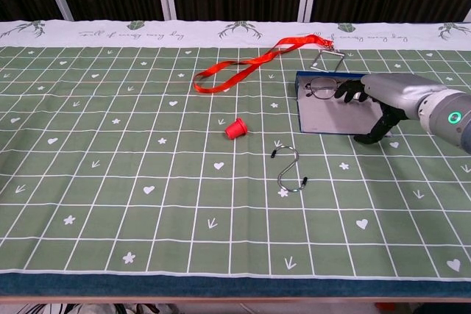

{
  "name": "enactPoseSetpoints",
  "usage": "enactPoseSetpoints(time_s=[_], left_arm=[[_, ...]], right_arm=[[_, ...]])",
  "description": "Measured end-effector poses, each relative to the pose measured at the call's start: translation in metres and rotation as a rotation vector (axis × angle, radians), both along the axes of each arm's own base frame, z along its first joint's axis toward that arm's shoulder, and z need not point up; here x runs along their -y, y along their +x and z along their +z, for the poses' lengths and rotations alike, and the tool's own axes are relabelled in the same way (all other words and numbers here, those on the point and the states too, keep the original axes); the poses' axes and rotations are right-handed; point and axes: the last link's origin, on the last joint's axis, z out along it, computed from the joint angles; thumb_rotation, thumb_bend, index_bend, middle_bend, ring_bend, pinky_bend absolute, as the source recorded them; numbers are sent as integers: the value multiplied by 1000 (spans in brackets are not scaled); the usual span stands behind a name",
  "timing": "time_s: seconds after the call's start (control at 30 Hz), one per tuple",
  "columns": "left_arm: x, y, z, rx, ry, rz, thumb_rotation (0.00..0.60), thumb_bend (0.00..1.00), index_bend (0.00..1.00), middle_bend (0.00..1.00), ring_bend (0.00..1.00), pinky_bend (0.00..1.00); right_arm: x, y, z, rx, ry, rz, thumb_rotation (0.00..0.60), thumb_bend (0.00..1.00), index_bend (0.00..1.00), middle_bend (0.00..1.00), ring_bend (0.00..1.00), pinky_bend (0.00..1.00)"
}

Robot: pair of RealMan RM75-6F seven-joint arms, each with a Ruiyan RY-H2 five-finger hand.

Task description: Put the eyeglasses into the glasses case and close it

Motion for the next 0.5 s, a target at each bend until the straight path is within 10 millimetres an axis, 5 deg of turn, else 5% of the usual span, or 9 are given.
enactPoseSetpoints(time_s=[0.5], left_arm=[[0, 0, 0, 0, -3, 2, 600, 351, 99, 0, 0, 0]], right_arm=[[2, 0, -3, -11, 10, -3, 600, 358, 175, 204, 202, 203]])
